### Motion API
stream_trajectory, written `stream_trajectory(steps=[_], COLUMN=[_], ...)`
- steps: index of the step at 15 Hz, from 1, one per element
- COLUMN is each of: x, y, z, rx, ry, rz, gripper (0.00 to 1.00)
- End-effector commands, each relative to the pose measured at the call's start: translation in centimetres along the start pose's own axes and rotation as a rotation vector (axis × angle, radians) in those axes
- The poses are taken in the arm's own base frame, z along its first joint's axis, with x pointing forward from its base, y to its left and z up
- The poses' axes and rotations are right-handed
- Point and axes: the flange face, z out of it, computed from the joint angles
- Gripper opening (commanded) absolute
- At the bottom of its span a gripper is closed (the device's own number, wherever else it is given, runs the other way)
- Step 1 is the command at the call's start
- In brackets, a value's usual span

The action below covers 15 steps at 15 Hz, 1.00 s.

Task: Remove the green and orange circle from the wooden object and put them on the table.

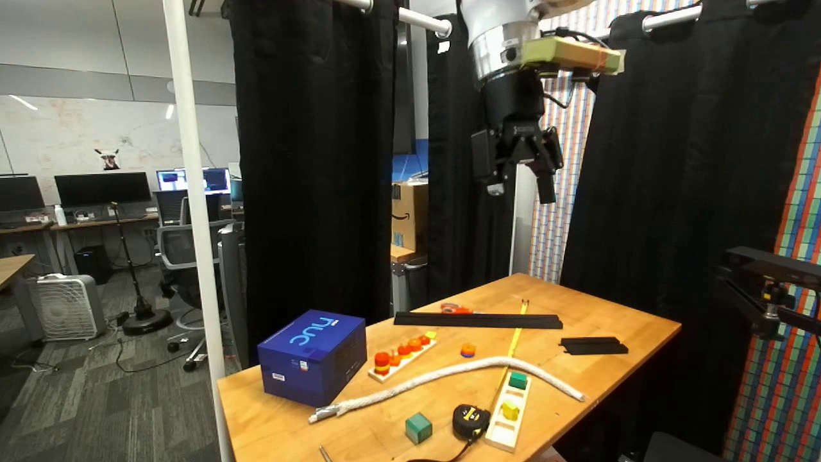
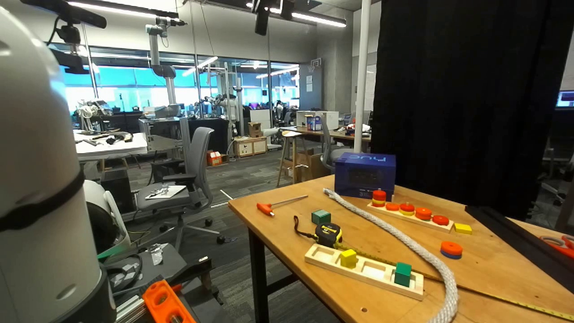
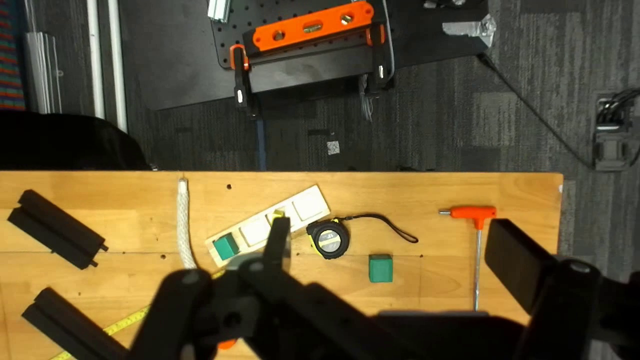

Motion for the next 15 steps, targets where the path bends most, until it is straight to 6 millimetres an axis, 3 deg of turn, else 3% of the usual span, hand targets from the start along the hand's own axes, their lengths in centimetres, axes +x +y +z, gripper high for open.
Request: stream_trajectory(steps=[1, 8, 15], x=[-3.6, -6.5, -7.0], y=[1.6, 4.8, 5.5], z=[-1.1, -1.4, -0.3], rx=[0.000, 0.034, 0.020], ry=[0.044, 0.204, 0.248], rz=[-0.081, -0.142, -0.181], gripper=[1.00, 1.00, 1.00])
